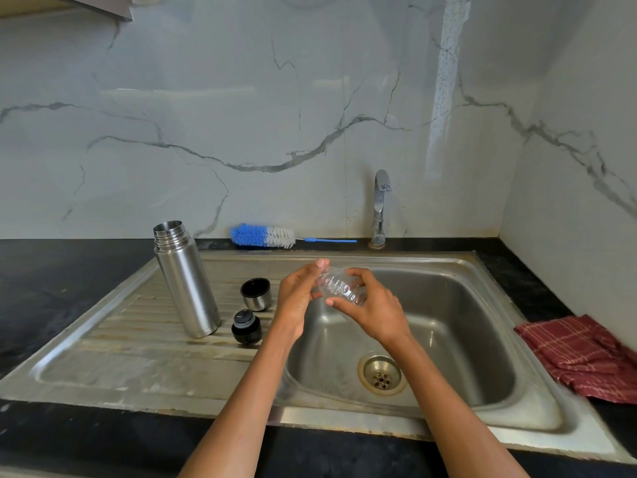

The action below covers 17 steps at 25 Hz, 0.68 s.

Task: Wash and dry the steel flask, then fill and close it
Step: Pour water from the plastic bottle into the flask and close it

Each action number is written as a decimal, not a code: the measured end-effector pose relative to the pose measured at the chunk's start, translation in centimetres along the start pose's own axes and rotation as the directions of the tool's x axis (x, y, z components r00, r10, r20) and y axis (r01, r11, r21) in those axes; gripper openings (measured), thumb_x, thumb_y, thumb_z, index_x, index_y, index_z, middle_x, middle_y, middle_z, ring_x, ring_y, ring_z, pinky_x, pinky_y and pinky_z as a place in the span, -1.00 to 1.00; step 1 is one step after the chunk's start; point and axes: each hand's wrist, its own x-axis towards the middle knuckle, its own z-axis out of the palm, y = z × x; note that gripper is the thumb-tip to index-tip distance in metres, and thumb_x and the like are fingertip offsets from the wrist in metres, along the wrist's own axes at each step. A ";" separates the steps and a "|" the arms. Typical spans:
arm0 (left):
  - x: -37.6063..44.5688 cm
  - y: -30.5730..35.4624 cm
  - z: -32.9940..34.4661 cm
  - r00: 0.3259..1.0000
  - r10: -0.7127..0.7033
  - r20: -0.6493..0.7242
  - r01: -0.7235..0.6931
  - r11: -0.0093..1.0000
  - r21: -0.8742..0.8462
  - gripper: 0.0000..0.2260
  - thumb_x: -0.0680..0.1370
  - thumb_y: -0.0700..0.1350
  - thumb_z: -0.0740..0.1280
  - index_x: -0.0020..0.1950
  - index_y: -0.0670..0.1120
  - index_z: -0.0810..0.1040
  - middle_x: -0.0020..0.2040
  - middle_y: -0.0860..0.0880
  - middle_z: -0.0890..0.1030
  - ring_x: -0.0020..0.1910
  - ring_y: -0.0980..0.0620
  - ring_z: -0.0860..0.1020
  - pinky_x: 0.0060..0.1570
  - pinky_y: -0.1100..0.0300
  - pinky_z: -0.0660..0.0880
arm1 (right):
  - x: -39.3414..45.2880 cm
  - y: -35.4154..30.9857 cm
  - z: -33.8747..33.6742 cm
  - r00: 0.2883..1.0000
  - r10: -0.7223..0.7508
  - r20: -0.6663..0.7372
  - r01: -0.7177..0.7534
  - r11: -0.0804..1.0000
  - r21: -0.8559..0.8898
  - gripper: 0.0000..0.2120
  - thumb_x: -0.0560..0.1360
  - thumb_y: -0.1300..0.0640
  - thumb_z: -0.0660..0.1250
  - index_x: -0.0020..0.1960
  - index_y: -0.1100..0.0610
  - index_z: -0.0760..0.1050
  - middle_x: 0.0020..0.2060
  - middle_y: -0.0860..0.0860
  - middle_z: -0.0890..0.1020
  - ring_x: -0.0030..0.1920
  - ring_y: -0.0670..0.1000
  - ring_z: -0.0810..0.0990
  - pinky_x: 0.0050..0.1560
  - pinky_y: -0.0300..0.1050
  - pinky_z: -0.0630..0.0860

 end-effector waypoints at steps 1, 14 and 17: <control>0.0 0.1 0.0 1.000 -0.012 -0.010 0.011 1.000 -0.017 -0.73 0.57 0.01 0.43 0.16 -0.13 0.70 0.10 -0.07 0.73 0.01 0.04 0.70 0.12 0.04 0.56 | -0.1 -0.2 0.1 1.000 -0.016 -0.012 0.016 0.999 -0.038 -0.28 0.32 -0.47 0.42 0.36 -0.16 0.41 0.09 -0.23 0.55 0.06 -0.12 0.58 0.11 -0.04 0.54; -0.3 -0.1 0.4 0.998 -0.063 -0.008 0.062 0.995 -0.082 -0.54 0.45 0.13 0.47 0.19 -0.17 0.68 0.05 -0.12 0.72 0.00 -0.09 0.67 -0.04 0.12 0.58 | 0.0 -0.3 0.3 1.000 0.013 0.027 -0.016 0.996 0.083 -0.29 0.30 -0.46 0.45 0.35 -0.20 0.44 0.16 -0.16 0.62 0.12 -0.09 0.61 0.19 0.00 0.57; -0.2 -0.4 0.2 0.998 -0.058 0.018 0.060 0.992 -0.109 -0.62 0.53 0.10 0.43 0.17 -0.17 0.67 0.03 -0.11 0.70 -0.01 -0.09 0.66 -0.01 0.08 0.56 | 0.0 0.1 0.5 0.997 0.036 0.066 -0.049 0.977 0.206 -0.30 0.25 -0.49 0.47 0.31 -0.24 0.49 0.14 -0.17 0.66 0.18 -0.13 0.60 0.25 0.05 0.56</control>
